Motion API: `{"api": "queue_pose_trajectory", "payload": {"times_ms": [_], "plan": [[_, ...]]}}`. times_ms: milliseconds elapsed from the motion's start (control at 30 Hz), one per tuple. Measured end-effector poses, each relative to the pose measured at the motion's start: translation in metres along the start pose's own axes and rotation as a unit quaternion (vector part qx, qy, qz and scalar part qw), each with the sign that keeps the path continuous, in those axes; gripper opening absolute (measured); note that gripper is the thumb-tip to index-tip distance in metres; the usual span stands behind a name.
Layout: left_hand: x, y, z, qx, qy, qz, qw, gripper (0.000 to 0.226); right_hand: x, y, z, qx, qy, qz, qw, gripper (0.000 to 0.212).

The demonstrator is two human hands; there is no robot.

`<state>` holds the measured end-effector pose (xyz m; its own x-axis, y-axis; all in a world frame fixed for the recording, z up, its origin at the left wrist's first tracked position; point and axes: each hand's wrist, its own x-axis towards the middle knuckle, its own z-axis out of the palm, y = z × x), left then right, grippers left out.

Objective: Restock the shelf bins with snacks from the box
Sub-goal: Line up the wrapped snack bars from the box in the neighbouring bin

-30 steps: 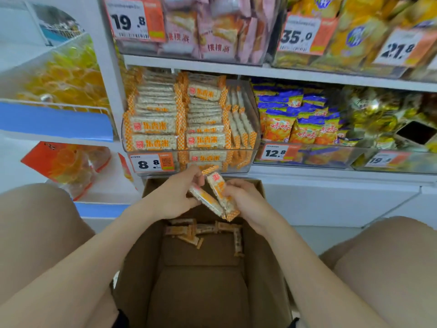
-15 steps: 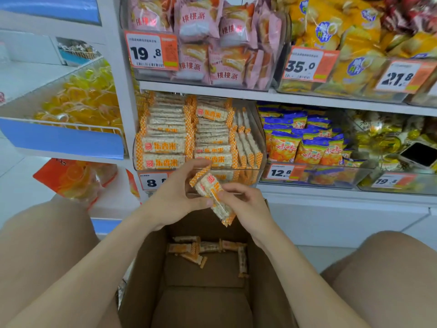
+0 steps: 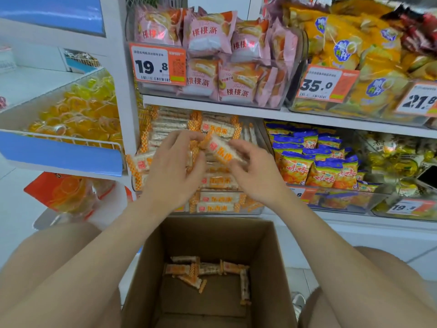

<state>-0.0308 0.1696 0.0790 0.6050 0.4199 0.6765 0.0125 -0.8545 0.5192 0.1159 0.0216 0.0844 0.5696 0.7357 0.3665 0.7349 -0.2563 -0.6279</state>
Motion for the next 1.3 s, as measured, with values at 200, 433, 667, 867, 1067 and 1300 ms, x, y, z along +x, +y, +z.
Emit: {"api": "queue_pose_trajectory", "payload": {"times_ms": [200, 433, 667, 867, 1067, 1300], "plan": [[0.014, -0.022, 0.019, 0.102, -0.015, 0.013, 0.995, 0.024, 0.067, 0.029, 0.017, -0.278, 0.051, -0.003, 0.959, 0.059], [0.007, -0.027, 0.024, 0.075, -0.003, -0.037, 0.996, 0.051, 0.112, 0.041, 0.041, -0.274, 0.028, 0.038, 0.961, 0.077], [-0.008, -0.034, 0.030, 0.273, -0.041, -0.022, 0.961, 0.076, 0.115, 0.046, 0.049, -0.259, -0.025, 0.000, 0.966, 0.079], [-0.011, -0.032, 0.027, 0.295, -0.056, -0.008, 0.954, 0.063, 0.113, 0.043, 0.047, -0.279, -0.031, -0.010, 0.960, 0.087], [-0.004, -0.034, 0.030, 0.288, -0.084, 0.044, 0.953, 0.058, 0.121, 0.041, 0.049, -0.317, -0.060, 0.003, 0.947, 0.086], [-0.005, -0.038, 0.025, 0.140, -0.065, 0.049, 0.987, 0.057, 0.079, 0.009, 0.050, -0.305, 0.000, 0.054, 0.951, 0.089]]}}
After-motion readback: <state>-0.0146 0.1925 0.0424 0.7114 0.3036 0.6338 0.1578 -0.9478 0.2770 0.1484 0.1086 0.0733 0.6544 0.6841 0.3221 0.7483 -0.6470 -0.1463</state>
